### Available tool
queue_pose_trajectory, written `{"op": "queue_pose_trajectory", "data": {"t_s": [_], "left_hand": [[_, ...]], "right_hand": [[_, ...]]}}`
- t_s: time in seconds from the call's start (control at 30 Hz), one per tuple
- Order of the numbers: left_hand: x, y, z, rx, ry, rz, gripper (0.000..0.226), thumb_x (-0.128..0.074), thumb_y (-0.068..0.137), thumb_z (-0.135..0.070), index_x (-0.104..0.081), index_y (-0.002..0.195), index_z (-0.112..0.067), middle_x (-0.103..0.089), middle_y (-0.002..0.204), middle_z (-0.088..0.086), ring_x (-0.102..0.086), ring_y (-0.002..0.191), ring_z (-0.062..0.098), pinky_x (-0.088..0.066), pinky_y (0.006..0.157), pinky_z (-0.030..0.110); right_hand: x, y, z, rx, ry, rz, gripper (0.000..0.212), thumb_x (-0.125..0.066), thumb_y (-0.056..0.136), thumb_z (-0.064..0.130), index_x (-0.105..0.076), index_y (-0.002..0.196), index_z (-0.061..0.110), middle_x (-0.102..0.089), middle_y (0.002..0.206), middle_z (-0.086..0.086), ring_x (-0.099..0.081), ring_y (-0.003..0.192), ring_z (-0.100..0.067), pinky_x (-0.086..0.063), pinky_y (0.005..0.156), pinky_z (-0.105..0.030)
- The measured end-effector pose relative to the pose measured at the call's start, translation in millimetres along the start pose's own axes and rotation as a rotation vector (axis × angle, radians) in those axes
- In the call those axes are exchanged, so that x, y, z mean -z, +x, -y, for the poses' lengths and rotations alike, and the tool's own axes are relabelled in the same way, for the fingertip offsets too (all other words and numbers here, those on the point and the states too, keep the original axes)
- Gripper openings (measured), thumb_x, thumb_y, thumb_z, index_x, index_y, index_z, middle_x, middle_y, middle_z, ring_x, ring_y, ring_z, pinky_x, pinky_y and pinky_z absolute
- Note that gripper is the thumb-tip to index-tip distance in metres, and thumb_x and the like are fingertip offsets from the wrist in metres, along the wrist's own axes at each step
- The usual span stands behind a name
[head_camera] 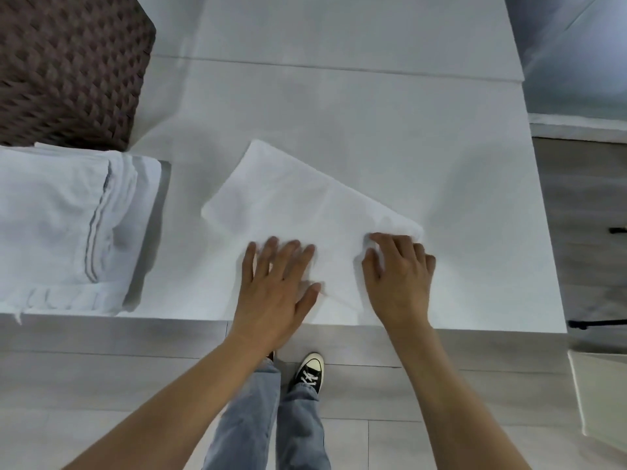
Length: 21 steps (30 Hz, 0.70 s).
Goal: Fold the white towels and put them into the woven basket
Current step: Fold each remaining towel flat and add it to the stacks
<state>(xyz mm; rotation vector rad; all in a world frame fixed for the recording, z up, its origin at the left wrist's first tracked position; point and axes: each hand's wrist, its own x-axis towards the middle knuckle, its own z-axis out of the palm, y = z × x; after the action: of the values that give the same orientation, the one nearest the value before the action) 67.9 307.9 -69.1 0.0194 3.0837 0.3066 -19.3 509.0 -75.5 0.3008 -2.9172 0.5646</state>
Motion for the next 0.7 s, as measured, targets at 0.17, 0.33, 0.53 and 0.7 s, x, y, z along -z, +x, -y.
{"op": "queue_pose_trajectory", "data": {"t_s": [0.17,0.33,0.53,0.7], "left_hand": [[-7,10,25,0.033,0.05,0.035,0.065,-0.035,0.101,-0.057,-0.027,0.158,-0.027,-0.019,0.167,0.003,-0.014,0.153,0.039,-0.014,0.121,0.058],[-10,10,33,0.0,0.016,-0.034,0.053,-0.039,0.105,-0.043,-0.038,0.154,-0.023,-0.029,0.163,0.01,-0.028,0.148,0.04,-0.024,0.119,0.054],[-11,-34,25,-0.104,-0.105,-0.052,0.059,-0.055,0.097,-0.05,-0.053,0.143,-0.014,-0.038,0.157,0.013,-0.034,0.145,0.036,-0.032,0.116,0.051],[-12,-53,33,-0.173,-0.095,0.106,0.11,-0.088,0.064,-0.044,-0.033,0.156,-0.02,-0.017,0.167,0.007,-0.014,0.154,0.032,-0.029,0.119,0.053]], "right_hand": [[2,-43,25,0.085,-0.025,-0.033,0.014,-0.062,0.093,0.027,-0.073,0.098,0.021,-0.066,0.09,-0.002,-0.059,0.078,-0.028,-0.035,0.074,-0.04],[-5,-81,27,0.15,0.06,0.019,0.031,-0.07,0.091,0.039,-0.074,0.116,0.02,-0.065,0.126,-0.005,-0.06,0.12,-0.027,-0.037,0.106,-0.046],[-2,-93,4,0.27,0.08,0.254,0.074,-0.072,0.09,0.049,-0.046,0.153,0.02,-0.037,0.161,-0.004,-0.027,0.153,-0.021,-0.021,0.124,-0.052],[4,-95,-5,0.273,0.068,0.208,0.068,-0.078,0.072,0.01,-0.062,0.137,0.021,-0.057,0.143,-0.001,-0.053,0.129,-0.024,-0.034,0.111,-0.044]]}}
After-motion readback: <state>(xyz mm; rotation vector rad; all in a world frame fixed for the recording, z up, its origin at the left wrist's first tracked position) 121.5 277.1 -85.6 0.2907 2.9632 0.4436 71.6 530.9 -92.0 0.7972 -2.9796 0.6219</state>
